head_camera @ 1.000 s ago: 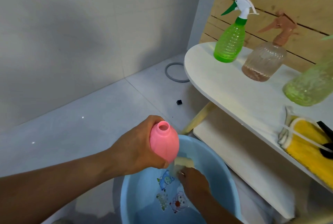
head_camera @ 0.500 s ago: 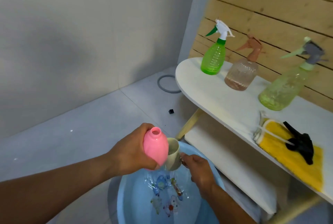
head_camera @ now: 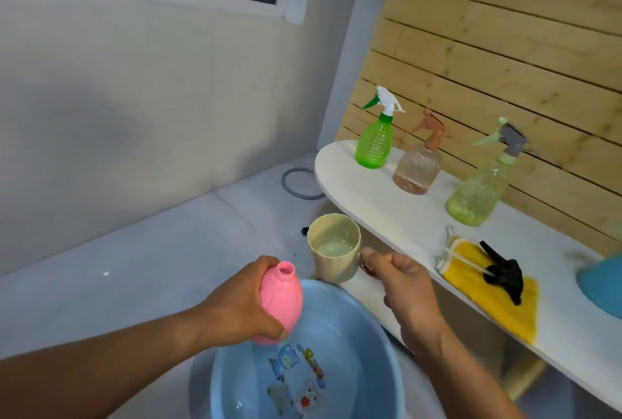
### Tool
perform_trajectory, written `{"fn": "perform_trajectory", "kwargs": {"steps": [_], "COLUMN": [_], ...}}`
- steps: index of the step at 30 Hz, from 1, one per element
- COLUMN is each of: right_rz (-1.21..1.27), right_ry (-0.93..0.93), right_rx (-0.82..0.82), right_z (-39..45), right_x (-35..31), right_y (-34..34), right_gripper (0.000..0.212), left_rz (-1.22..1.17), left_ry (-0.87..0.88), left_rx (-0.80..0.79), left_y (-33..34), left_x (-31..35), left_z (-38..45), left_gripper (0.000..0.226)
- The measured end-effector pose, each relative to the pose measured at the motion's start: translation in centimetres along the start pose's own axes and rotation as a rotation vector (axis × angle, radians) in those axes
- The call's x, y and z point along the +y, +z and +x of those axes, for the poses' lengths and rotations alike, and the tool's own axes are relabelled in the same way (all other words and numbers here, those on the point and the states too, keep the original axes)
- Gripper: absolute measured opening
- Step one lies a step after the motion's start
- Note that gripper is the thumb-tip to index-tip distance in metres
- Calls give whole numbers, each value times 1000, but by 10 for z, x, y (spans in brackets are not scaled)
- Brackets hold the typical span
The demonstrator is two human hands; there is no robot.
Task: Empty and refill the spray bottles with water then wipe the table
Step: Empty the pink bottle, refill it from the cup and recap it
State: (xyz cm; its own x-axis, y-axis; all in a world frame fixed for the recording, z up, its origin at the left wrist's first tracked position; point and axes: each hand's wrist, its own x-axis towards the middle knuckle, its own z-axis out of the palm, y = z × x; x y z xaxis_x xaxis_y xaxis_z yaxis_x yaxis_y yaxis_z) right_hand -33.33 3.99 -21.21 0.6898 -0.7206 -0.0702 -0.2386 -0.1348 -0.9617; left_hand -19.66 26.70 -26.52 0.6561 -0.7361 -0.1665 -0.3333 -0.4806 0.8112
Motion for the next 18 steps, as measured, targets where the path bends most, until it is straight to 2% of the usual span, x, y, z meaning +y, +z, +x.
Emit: {"fn": "perform_trajectory", "kwargs": {"steps": [4, 9, 18], "right_rz": [-61, -133, -244], "right_ry": [-161, -342, -445], "right_rx": [20, 33, 27], "right_z": [-4, -10, -20], "right_x": [-25, -43, -53], "right_y": [-10, -17, -19], "right_gripper": [49, 46, 45], "left_rz": [31, 97, 140], "left_ry": [9, 20, 60], "left_rx": [7, 53, 65], "left_y": [0, 2, 5], "left_x": [12, 24, 30], "left_z": [-2, -2, 1], "left_gripper": [102, 102, 102]}}
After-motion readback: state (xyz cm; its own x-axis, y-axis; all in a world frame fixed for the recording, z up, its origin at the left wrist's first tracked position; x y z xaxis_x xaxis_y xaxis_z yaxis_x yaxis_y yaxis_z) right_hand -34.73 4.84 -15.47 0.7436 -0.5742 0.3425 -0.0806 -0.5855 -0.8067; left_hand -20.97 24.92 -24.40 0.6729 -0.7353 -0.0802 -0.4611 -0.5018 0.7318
